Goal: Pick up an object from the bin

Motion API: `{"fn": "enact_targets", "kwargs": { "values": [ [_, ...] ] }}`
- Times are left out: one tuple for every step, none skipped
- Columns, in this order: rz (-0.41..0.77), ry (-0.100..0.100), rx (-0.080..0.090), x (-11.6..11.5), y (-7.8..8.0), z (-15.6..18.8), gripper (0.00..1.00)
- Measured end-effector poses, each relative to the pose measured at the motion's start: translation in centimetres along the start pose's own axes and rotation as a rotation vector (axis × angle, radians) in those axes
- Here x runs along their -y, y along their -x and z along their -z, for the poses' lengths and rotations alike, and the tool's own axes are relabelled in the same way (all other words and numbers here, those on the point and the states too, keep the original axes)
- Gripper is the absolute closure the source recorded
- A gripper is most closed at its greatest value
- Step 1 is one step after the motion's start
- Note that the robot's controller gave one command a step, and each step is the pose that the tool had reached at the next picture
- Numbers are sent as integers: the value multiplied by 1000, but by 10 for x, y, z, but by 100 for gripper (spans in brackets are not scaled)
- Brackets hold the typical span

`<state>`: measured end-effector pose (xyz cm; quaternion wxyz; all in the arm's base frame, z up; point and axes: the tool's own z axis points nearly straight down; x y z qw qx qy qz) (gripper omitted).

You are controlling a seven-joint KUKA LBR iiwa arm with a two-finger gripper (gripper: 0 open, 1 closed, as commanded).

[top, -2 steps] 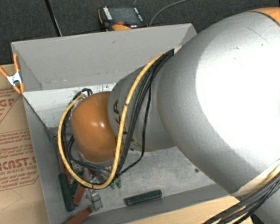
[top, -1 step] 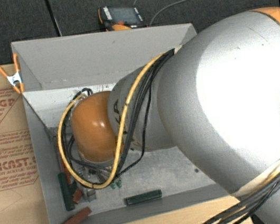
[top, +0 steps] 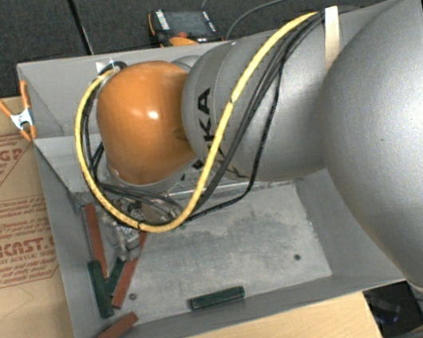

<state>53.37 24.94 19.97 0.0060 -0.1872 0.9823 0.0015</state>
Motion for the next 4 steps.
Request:
{"fn": "enact_targets", "kwargs": {
  "values": [
    [-1, 0, -9, 0, -2, -5, 0],
    [453, 3, -10, 39, -10, -130, 0],
    [452, 3, -9, 39, -9, -129, 100],
    [425, 0, -2, 45, -9, 37, 100]
  ]
}}
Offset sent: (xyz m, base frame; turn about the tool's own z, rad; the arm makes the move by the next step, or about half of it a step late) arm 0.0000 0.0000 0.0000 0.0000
